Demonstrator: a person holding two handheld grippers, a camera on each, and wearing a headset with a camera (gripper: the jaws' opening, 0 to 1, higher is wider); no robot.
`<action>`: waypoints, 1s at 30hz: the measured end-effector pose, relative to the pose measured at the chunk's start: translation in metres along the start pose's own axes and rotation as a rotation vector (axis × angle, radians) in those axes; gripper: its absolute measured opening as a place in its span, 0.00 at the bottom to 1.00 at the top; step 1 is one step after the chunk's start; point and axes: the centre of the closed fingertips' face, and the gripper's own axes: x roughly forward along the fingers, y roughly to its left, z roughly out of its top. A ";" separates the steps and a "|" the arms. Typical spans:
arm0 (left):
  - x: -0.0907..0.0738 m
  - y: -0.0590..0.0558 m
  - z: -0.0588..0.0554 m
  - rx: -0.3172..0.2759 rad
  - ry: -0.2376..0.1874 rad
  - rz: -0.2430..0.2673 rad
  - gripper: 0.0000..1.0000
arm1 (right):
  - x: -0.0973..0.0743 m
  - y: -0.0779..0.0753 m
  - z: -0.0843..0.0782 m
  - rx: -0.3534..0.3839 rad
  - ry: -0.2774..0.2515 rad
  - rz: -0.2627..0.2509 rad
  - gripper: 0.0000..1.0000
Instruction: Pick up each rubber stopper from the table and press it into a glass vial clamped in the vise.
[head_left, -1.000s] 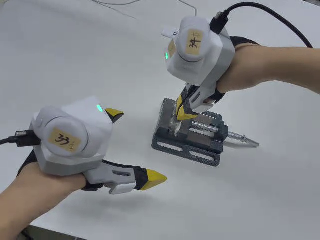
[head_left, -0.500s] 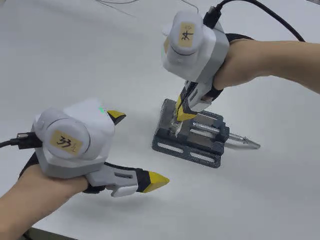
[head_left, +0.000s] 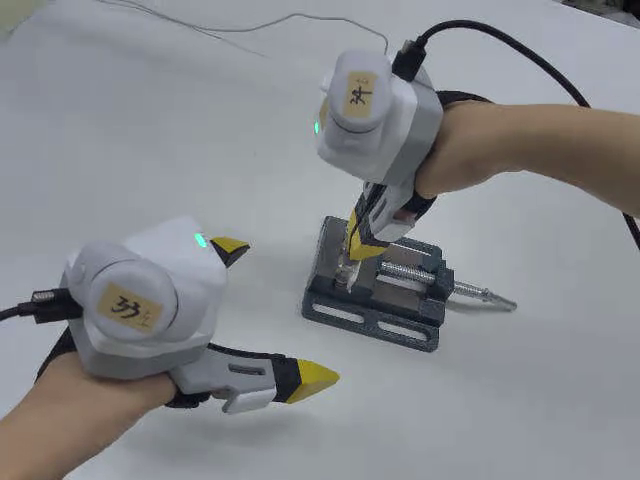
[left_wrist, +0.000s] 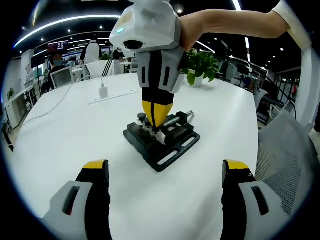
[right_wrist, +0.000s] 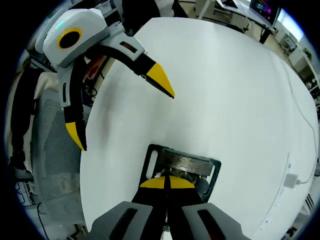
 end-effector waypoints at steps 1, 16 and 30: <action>-0.001 0.000 0.001 0.001 0.000 0.002 0.93 | 0.000 0.000 0.000 -0.007 0.000 -0.002 0.00; -0.014 0.009 0.017 0.033 -0.016 0.042 0.94 | -0.001 -0.002 -0.002 0.092 -0.109 -0.032 0.00; -0.014 0.012 0.017 0.046 -0.005 0.051 0.94 | -0.003 -0.002 -0.003 0.084 -0.165 -0.089 0.00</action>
